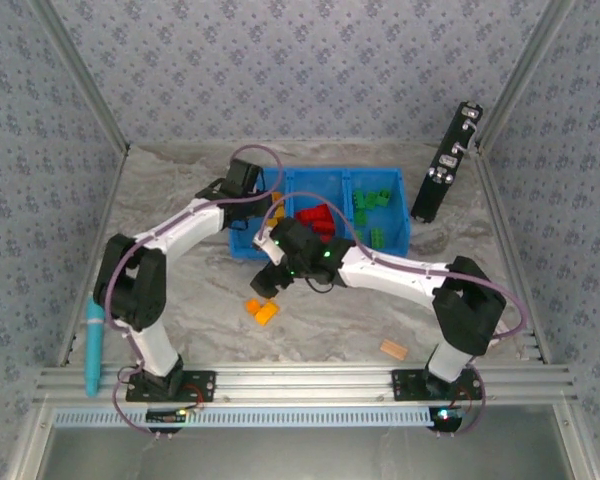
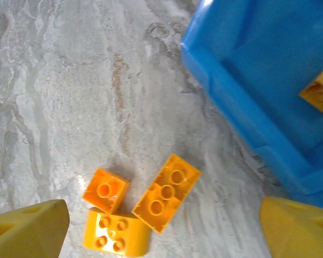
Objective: Sort the legos into containers by color
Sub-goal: Place the lego in the container, then pick up the lego from the bottom-center of the table.
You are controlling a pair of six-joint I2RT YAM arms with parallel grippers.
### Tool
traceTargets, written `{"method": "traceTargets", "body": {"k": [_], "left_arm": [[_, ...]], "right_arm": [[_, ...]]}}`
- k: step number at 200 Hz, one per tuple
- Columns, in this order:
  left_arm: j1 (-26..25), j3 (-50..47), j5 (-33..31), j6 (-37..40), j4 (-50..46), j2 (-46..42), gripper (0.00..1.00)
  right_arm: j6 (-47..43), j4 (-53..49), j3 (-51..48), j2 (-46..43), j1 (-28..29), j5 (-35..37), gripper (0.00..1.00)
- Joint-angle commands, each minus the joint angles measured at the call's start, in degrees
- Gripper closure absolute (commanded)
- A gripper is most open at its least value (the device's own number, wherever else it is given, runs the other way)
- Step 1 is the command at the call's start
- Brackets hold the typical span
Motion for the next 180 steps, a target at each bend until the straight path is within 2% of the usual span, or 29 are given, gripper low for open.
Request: {"method": "traceTargets", "body": {"k": [1, 28, 58, 91, 133, 180], "left_arm": [[0.6, 2.3, 1.9, 1.5, 1.0, 3.2, 0.64], [1.1, 3.0, 2.9, 1.1, 1.6, 4.9, 0.59], [1.2, 3.9, 4.0, 1.4, 1.4, 4.5, 0.37], [1.2, 4.1, 5.9, 2.1, 1.9, -0.8, 0.32], [1.2, 4.5, 7.6, 2.5, 0.0, -11.4, 0.29], [1.3, 0.9, 6.7, 4.9, -4.1, -22.9, 0.28]], "right_arm": [[6.7, -1.5, 0.6, 2.6, 1.9, 5.5, 0.09], [11.7, -2.7, 2.0, 6.2, 4.6, 10.6, 0.11], [15.2, -3.2, 4.1, 11.0, 5.1, 13.2, 0.14], [16.8, -3.6, 5.2, 14.8, 5.0, 14.7, 0.17], [18.0, -4.8, 7.4, 17.7, 4.3, 15.4, 0.3], [17.8, -6.7, 9.9, 20.8, 4.2, 14.3, 0.56]]}}
